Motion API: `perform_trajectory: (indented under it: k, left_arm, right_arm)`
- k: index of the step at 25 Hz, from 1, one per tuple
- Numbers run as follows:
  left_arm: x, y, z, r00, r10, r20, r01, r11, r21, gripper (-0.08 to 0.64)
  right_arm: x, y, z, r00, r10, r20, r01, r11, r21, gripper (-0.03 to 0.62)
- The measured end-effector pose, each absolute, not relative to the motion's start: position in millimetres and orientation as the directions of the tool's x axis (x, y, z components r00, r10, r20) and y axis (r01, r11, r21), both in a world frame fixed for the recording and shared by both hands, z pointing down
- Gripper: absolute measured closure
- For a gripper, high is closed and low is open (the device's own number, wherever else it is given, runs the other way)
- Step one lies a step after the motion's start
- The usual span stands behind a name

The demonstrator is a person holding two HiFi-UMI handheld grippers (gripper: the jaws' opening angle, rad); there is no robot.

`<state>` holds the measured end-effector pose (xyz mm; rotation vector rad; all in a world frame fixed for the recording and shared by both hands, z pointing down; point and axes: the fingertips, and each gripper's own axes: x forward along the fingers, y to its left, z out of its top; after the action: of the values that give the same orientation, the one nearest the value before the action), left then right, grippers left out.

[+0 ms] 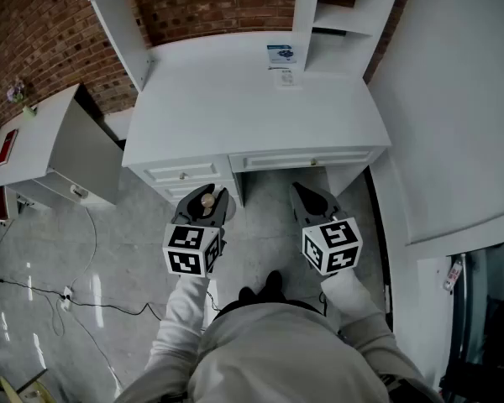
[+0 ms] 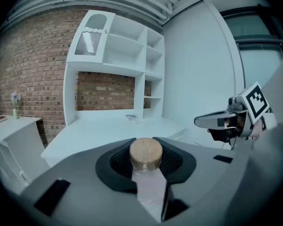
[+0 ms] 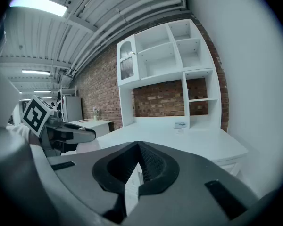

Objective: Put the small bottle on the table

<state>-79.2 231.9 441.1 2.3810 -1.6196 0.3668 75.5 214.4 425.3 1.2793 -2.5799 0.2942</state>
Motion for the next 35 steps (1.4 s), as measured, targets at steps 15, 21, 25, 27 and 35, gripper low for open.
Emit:
perform_trajectory:
  k: [15,21,25,27,35]
  left_arm:
    - [-60.1,197.1,437.5,0.316,-0.888,0.334,-0.947,-0.319,0.048,0.442]
    - [-64.4,174.8,438.0,0.302,-0.889,0.346,-0.952,-0.303,0.052,0.442]
    - [-69.7,147.5,445.1,0.307,-0.887,0.345,-0.949,-0.310,0.047,0.442]
    - [-71.1,130.7,448.5,0.316,-0.884,0.345,-0.946,-0.319,0.050,0.442]
    - [-84.8,39.5,455.0,0.346,-0.872,0.346,-0.936,-0.346,0.065,0.442]
  right_arm:
    - [112.9,176.9,423.0,-0.579,-0.769,0.271,-0.812,0.572,-0.113,0.565]
    - [115.4,156.6,424.6,-0.578,-0.770,0.270,-0.814,0.568,-0.124,0.565]
    - [113.9,132.9,428.2,-0.567,-0.778,0.268,-0.821,0.560,-0.113,0.565]
    - [113.6,118.6,430.9,-0.561,-0.782,0.272,-0.826,0.554,-0.109,0.565]
    - [99.2,29.6,432.6,-0.522,-0.805,0.281,-0.850,0.516,-0.100,0.565]
